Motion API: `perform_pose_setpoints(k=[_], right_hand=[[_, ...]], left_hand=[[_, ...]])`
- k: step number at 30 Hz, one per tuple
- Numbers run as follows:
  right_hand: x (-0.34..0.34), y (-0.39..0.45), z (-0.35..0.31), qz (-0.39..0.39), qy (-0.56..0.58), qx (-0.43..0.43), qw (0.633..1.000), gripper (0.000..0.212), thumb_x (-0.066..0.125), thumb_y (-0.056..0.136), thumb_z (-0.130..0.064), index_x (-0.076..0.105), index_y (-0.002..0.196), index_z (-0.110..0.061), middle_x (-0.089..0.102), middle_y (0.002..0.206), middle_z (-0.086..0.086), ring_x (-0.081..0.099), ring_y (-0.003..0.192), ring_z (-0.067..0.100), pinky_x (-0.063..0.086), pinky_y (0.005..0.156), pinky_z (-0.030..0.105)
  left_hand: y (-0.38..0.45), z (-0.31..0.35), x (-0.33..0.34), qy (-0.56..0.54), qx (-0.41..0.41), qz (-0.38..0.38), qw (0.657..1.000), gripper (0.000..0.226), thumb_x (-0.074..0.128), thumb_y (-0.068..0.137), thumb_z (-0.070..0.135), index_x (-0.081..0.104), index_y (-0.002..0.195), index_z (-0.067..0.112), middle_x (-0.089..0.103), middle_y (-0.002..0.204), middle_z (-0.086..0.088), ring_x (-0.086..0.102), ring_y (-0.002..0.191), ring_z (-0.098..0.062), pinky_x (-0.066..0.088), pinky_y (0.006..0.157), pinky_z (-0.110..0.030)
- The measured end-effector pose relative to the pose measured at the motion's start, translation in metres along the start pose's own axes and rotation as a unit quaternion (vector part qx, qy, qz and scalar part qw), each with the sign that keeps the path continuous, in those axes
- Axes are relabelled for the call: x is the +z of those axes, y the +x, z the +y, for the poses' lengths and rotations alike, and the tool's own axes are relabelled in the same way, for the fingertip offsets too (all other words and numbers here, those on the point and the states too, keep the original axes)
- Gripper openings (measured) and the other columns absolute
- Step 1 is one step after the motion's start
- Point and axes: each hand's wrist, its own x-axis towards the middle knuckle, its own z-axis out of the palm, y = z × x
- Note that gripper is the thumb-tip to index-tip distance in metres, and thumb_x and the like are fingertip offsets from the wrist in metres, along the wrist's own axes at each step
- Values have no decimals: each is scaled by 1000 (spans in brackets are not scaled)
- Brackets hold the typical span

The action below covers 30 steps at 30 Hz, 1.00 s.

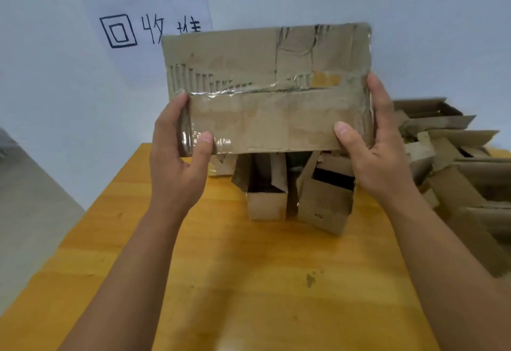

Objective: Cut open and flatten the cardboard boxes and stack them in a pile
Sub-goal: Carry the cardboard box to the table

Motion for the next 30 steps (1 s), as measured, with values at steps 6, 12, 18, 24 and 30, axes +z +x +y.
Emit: perform_pose_setpoints(k=[6, 12, 18, 24, 30], right_hand=[[-11, -82, -50, 30, 21, -48, 998, 71, 57, 95, -39, 19, 155, -35, 28, 156, -17, 31, 144, 5, 38, 114, 48], [-23, -153, -97, 42, 44, -37, 997, 77, 61, 86, -55, 18, 149, -51, 33, 154, -9, 37, 141, 13, 41, 110, 52], [-12, -216, -113, 22, 112, 50, 992, 106, 74, 82, -42, -2, 155, -45, 34, 141, -14, 39, 132, 11, 46, 96, 25], [9, -248, -90, -73, 120, 139, 980, 132, 85, 53, -71, -13, 141, -66, 14, 163, -11, 29, 146, 20, 39, 111, 55], [21, -248, -69, -130, 182, 228, 948, 48, 60, 91, -49, 40, 132, -36, 62, 123, 2, 71, 95, 16, 60, 82, 44]], left_hand=[[-66, 50, -50, -20, 45, 43, 998, 54, 53, 96, 21, 37, 147, 18, 43, 142, 15, 48, 132, -21, 44, 105, -50], [-108, 95, -98, -40, 54, 58, 996, 57, 54, 94, 29, 36, 148, 29, 44, 144, 16, 53, 126, -29, 48, 99, -53], [-137, 127, -124, -103, -22, 122, 987, 52, 66, 88, 28, 42, 134, 21, 52, 122, 17, 56, 115, -6, 49, 99, -43], [-157, 138, -132, -126, -33, 96, 987, 62, 72, 83, 29, 42, 135, 21, 49, 131, 6, 55, 114, 1, 46, 89, -15], [-147, 131, -128, -90, -10, 78, 993, 51, 71, 82, 29, 45, 125, 25, 54, 116, 14, 57, 100, 1, 47, 84, -17]])
